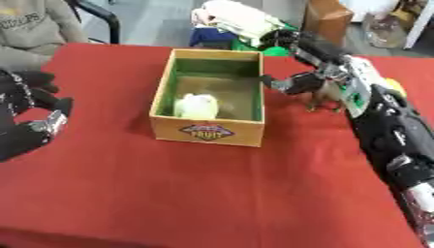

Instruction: Pick up objects on the table and place them in the box.

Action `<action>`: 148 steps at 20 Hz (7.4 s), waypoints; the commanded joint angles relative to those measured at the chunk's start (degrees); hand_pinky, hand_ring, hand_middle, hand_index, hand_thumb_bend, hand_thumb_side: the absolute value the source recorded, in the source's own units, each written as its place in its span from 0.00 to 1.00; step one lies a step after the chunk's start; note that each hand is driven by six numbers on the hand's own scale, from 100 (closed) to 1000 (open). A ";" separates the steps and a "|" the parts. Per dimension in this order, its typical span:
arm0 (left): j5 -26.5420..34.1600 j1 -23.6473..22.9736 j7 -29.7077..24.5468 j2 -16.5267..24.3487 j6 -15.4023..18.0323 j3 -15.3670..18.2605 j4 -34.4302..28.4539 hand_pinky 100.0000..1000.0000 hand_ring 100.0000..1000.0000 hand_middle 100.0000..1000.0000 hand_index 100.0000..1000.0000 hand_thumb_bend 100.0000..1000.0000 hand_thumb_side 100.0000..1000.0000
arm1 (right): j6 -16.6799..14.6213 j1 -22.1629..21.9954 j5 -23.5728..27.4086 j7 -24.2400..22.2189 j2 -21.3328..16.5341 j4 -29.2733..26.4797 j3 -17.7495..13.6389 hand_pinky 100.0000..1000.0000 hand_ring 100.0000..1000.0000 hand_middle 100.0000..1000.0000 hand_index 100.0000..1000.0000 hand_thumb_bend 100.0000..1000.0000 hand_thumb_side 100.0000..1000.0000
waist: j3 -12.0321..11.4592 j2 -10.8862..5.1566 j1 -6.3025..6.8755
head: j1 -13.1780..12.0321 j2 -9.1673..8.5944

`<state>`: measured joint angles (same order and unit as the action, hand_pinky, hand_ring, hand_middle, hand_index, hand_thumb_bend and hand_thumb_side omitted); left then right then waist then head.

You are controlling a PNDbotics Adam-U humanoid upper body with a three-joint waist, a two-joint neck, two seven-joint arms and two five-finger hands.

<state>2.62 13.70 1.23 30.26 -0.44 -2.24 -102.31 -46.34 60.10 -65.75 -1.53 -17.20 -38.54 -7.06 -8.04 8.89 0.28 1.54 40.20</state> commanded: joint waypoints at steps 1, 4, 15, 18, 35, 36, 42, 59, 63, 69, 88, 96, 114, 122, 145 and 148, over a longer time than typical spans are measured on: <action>-0.26 0.28 0.41 1.73 0.05 0.94 -0.71 0.56 0.53 0.53 0.71 0.27 0.09 | 1.84 0.58 -1.64 1.21 -3.62 1.10 -1.40 0.76 0.87 0.83 0.84 0.24 0.63 | 0.10 -0.79 0.19 | -0.25 -0.50; -0.35 0.12 0.47 1.76 0.04 1.00 -0.72 0.56 0.53 0.53 0.71 0.27 0.09 | 3.59 0.08 -3.40 2.08 -4.79 2.63 -2.19 0.77 0.87 0.84 0.84 0.26 0.64 | 0.15 -0.73 0.24 | -0.37 -0.58; -0.47 -0.03 0.54 1.70 0.08 1.11 -0.77 0.56 0.53 0.53 0.71 0.27 0.09 | 9.77 -1.22 -11.91 3.89 -6.30 6.27 -2.90 0.82 0.89 0.87 0.88 0.38 0.70 | 0.22 -0.52 0.41 | -0.63 -0.71; -0.49 -0.06 0.55 1.69 0.07 1.12 -0.75 0.56 0.53 0.53 0.71 0.27 0.09 | 10.22 -1.45 -13.03 3.57 -6.52 7.20 -2.93 0.82 0.89 0.87 0.88 0.39 0.71 | 0.36 -0.48 0.42 | -0.67 -0.80; -0.57 -0.25 0.59 1.71 0.15 1.19 -0.93 0.57 0.53 0.53 0.71 0.27 0.09 | 14.94 -2.51 -17.00 4.89 -6.42 9.48 -2.97 0.51 0.66 0.68 0.80 0.17 0.63 | 0.40 -0.29 0.93 | -0.86 -1.13; -0.58 -0.26 0.57 1.71 0.16 1.18 -0.94 0.57 0.53 0.53 0.71 0.27 0.09 | 15.19 -2.54 -16.85 5.20 -6.37 9.49 -2.99 0.47 0.62 0.65 0.78 0.14 0.62 | 0.42 -0.29 0.95 | -0.88 -1.14; -0.57 -0.27 0.59 1.75 0.18 1.20 -0.99 0.57 0.53 0.53 0.71 0.27 0.09 | 14.93 -2.64 -15.49 7.17 -6.12 9.22 -2.81 0.20 0.37 0.32 0.47 0.00 0.47 | 0.55 -0.28 1.03 | -0.95 -1.18; -0.35 -0.29 0.50 1.78 0.17 1.17 -0.97 0.57 0.53 0.53 0.71 0.27 0.09 | 6.25 1.05 -3.54 0.69 -0.35 -1.20 -1.30 0.08 0.22 0.14 0.28 0.00 0.39 | 0.97 -0.75 0.87 | -0.84 -1.00; -0.25 -0.16 0.38 1.75 0.16 1.08 -0.93 0.57 0.53 0.52 0.71 0.27 0.09 | 4.09 2.48 -0.27 -2.65 2.22 -3.04 0.00 0.08 0.22 0.15 0.29 0.00 0.40 | 0.75 -0.90 0.67 | -0.66 -0.87; -0.09 0.08 0.17 1.74 0.18 0.92 -0.95 0.57 0.53 0.52 0.71 0.27 0.09 | 1.49 4.02 0.13 -6.01 6.92 -3.88 1.62 0.10 0.23 0.16 0.31 0.00 0.42 | -0.16 -1.07 0.50 | -0.24 -0.75; 0.05 0.28 0.04 1.59 0.14 0.77 -1.06 0.57 0.53 0.52 0.71 0.27 0.09 | -2.88 3.82 -7.60 -7.57 12.32 -2.70 2.31 0.59 0.77 0.78 0.79 0.39 0.71 | -1.33 -0.97 0.78 | 0.00 -0.92; -0.12 -0.42 0.28 2.03 0.10 1.04 -0.84 0.57 0.53 0.52 0.71 0.27 0.09 | 1.83 4.89 -1.45 -2.78 5.37 -3.54 -1.14 0.58 0.77 0.76 0.77 0.29 0.59 | 1.01 -1.64 0.43 | -0.73 -0.66; -0.48 -1.48 0.89 2.49 0.24 1.71 -0.90 0.57 0.53 0.52 0.71 0.27 0.09 | 14.78 -0.47 -4.75 2.45 -9.48 5.60 -5.93 0.59 0.76 0.75 0.78 0.37 0.68 | 3.88 -1.67 0.72 | -1.87 -0.70; -0.57 -1.76 0.89 2.41 0.31 1.73 -0.92 0.57 0.53 0.52 0.71 0.27 0.09 | 17.70 -2.80 -7.75 3.61 -10.73 11.19 -4.70 0.61 0.75 0.74 0.80 0.39 0.72 | 4.43 -1.72 1.12 | -1.93 -0.68; -0.58 -1.88 0.68 2.33 0.44 1.70 -0.89 0.57 0.54 0.53 0.71 0.26 0.09 | 17.06 -3.32 -14.41 6.41 -10.26 13.15 -3.11 0.65 0.80 0.83 0.86 0.16 0.63 | 4.43 -1.76 1.37 | -1.65 -0.67; -0.57 -1.89 0.67 2.38 0.45 1.69 -0.90 0.57 0.54 0.53 0.71 0.26 0.09 | 16.90 -3.23 -16.89 5.18 -10.63 12.90 -2.90 0.72 0.85 0.87 0.90 0.23 0.66 | 4.46 -1.82 1.34 | -1.65 -0.67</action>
<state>2.15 11.48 1.84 30.82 -0.21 -1.26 -102.45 -29.26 55.91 -81.45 4.29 -26.03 -25.09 -10.19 -3.57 8.02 1.63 -0.23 39.72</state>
